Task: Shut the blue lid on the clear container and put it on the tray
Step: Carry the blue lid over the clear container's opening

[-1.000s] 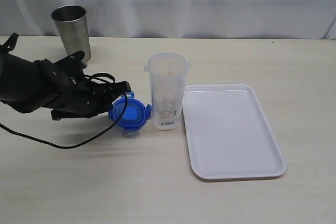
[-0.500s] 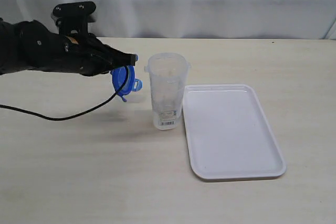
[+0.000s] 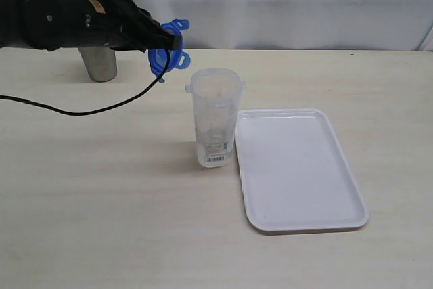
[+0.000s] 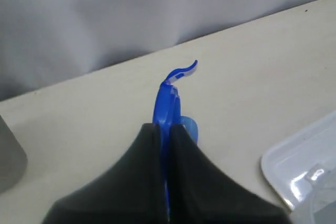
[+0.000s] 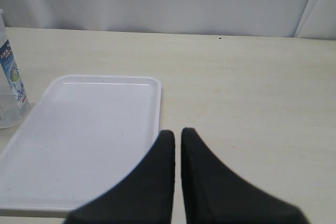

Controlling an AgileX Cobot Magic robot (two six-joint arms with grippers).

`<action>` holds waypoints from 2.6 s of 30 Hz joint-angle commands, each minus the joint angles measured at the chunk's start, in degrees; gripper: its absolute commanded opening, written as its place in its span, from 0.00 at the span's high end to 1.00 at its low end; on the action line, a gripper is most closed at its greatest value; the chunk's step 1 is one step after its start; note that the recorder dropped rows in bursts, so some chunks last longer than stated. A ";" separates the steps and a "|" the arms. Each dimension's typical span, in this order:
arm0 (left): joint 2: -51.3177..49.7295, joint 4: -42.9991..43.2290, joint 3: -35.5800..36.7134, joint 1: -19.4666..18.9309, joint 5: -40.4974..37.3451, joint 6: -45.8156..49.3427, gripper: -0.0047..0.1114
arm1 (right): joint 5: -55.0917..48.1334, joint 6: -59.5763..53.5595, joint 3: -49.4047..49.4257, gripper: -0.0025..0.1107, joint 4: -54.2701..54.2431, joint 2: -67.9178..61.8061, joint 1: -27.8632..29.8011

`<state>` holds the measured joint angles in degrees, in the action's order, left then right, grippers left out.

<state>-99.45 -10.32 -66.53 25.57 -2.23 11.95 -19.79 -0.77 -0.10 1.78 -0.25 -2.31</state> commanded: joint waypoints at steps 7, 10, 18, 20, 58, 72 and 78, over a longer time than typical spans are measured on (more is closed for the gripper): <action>0.78 20.59 -4.26 1.71 -2.17 0.22 0.96 | 0.11 0.06 0.10 0.94 -0.04 0.25 0.24; 1.00 24.98 -4.26 3.15 -1.33 0.22 0.96 | 0.11 0.06 0.10 0.94 -0.04 0.25 0.24; 3.26 36.54 -4.52 7.57 -1.77 0.31 0.96 | 0.11 0.06 0.10 0.94 -0.04 0.25 0.24; 3.67 38.84 -4.52 8.61 -1.77 0.31 0.96 | 0.11 0.06 0.10 0.94 -0.04 0.25 0.24; 3.98 70.08 -4.52 19.79 -15.48 -13.53 0.96 | 0.11 0.06 0.10 0.94 -0.04 0.25 0.24; 3.98 71.17 -4.52 19.79 -11.21 -13.53 0.96 | 0.11 0.06 0.10 0.94 -0.04 0.25 0.24; 3.98 71.17 -4.52 20.20 -12.41 -13.53 0.96 | 0.11 0.06 0.10 0.94 -0.04 0.25 0.24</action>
<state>-96.01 60.97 -70.75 45.23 -14.42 -0.97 -19.79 -0.77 -0.10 1.78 -0.25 -2.31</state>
